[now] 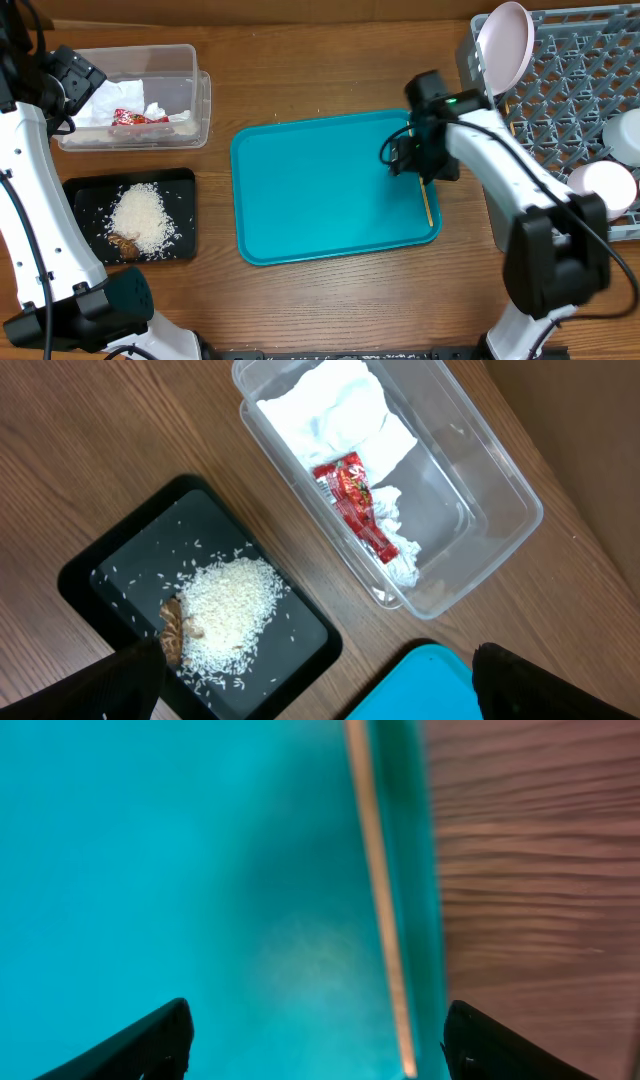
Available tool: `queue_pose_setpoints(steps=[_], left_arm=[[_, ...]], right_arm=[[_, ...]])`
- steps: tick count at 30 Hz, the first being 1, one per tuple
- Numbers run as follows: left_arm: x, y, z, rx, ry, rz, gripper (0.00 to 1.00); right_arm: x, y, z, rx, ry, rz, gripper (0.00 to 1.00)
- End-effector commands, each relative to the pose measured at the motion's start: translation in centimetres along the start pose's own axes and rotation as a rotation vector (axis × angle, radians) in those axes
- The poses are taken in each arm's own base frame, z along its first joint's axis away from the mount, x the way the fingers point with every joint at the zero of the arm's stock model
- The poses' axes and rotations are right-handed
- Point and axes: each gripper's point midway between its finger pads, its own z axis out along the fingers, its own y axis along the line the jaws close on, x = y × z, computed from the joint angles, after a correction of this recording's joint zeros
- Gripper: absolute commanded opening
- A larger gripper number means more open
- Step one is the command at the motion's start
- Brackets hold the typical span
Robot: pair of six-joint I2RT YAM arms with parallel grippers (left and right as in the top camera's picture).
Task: Sort waste into correct bins and load items into the dishwasher
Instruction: 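Move the right gripper to the remaining wooden chopstick on the teal tray and grasp it, then lift the chopstick and carry it right toward the dish rack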
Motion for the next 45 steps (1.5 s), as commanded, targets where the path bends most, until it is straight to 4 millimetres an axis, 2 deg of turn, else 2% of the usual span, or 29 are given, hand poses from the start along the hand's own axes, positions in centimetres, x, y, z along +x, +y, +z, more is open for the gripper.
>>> queue_pose_setpoints(steps=[1, 4, 8, 11, 14, 18, 21, 30, 34, 41, 43, 45], left_arm=[[0.2, -0.3, 0.4, -0.009, 0.001, 0.031, 1.0], [0.2, -0.3, 0.4, -0.009, 0.001, 0.031, 1.0], [0.2, -0.3, 0.4, -0.009, 0.001, 0.031, 1.0], [0.2, -0.3, 0.4, -0.009, 0.001, 0.031, 1.0], [0.2, -0.3, 0.4, -0.009, 0.001, 0.031, 1.0], [0.2, -0.3, 0.4, -0.009, 0.001, 0.031, 1.0], [0.2, -0.3, 0.3, -0.008, 0.001, 0.031, 1.0], [0.1, -0.2, 0.4, -0.011, 0.0, 0.027, 1.0], [0.1, -0.2, 0.4, -0.01, 0.0, 0.028, 1.0], [0.3, -0.5, 0.3, -0.006, 0.002, 0.037, 1.0], [0.3, -0.5, 0.3, -0.006, 0.002, 0.037, 1.0], [0.3, -0.5, 0.3, -0.006, 0.002, 0.037, 1.0]], right_arm=[[-0.3, -0.2, 1.2, 0.038, -0.002, 0.009, 0.82], [-0.8, -0.2, 1.7, 0.049, -0.013, -0.006, 0.82], [-1.5, 0.1, 1.7, 0.036, -0.044, -0.043, 0.91], [-1.9, 0.2, 1.9, 0.032, -0.055, -0.044, 0.91], [-1.8, 0.2, 2.4, 0.036, -0.043, -0.044, 0.89], [-1.6, 0.1, 3.6, 0.046, -0.019, -0.044, 0.79], [-1.5, 0.0, 4.5, 0.052, -0.005, -0.044, 0.79], [-2.1, -0.1, 4.9, 0.064, -0.027, -0.044, 0.79], [-1.7, -0.4, 5.7, 0.075, -0.015, -0.044, 0.79], [-1.1, -0.5, 6.9, 0.086, 0.021, -0.043, 0.71], [-1.0, -0.5, 6.9, 0.086, 0.021, -0.041, 0.62], [-0.9, -0.3, 6.9, 0.086, 0.022, -0.036, 0.48]])
